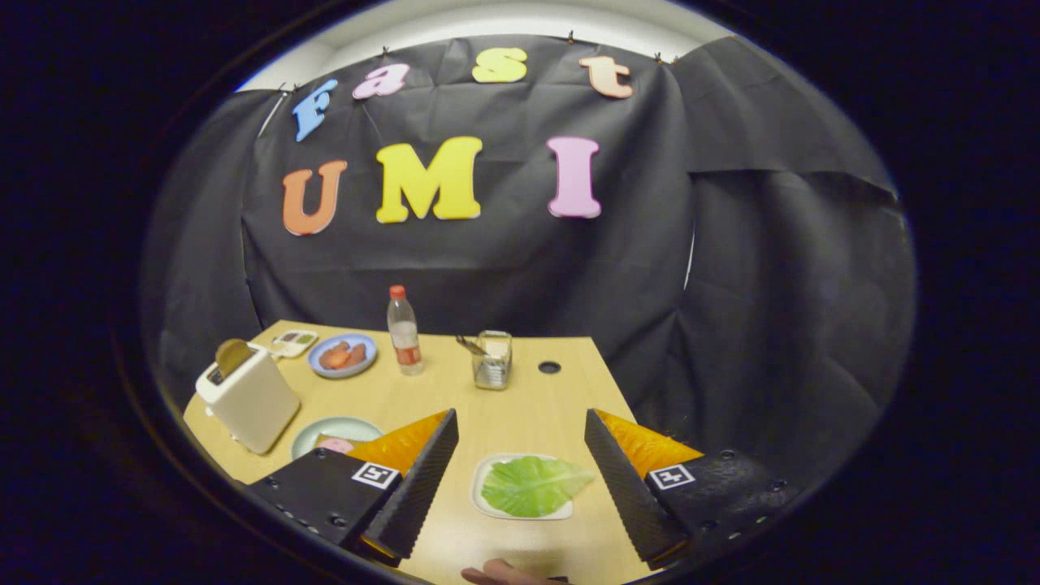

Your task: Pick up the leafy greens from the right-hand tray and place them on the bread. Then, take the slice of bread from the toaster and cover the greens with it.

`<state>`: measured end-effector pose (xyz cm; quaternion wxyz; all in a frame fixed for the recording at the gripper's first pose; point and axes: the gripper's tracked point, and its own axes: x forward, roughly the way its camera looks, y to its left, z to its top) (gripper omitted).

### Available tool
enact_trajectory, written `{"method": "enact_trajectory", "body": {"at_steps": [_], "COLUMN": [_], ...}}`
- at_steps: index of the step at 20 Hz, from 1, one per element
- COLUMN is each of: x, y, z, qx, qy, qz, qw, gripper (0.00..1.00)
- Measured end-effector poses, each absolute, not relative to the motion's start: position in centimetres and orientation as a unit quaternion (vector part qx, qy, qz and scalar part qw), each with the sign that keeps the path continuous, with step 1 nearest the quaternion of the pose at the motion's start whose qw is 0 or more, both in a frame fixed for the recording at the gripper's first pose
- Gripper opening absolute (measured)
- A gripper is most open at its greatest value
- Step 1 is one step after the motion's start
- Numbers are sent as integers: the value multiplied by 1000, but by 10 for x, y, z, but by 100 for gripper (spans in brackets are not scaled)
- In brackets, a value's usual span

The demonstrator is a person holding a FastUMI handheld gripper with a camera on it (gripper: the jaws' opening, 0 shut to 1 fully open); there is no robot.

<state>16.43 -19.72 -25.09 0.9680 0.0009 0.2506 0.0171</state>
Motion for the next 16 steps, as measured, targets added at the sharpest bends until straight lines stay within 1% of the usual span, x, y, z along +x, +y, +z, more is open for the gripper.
{"method": "enact_trajectory", "body": {"at_steps": [4,9,14,16], "x": [183,199,212,214], "y": [-237,-252,-257,-256], "z": [-325,-406,-445,-454], "qx": [11,49,76,87], "qy": [323,415,467,482], "qz": [5,13,10,12], "qw": [946,908,881,872], "gripper": [96,96,96,94]}}
